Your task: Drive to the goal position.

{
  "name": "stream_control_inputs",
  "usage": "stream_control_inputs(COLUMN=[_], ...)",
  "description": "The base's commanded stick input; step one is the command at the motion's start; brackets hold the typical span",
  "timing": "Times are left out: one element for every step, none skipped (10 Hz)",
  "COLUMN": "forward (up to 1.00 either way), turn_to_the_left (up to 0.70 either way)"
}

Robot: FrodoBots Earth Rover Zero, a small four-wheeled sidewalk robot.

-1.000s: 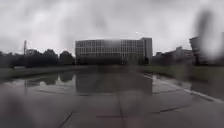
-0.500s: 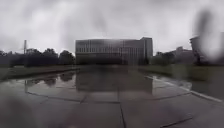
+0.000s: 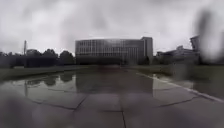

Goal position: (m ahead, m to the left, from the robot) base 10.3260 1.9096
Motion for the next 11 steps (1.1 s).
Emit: stream_control_inputs(forward=[0.7,0.7,0.7,0.7,0.7,0.7,0.7,0.7,0.7,0.7,0.7], turn_to_the_left=[0.0,0.0,0.0,0.0,0.0,0.0,0.0,0.0,0.0,0.0,0.0])
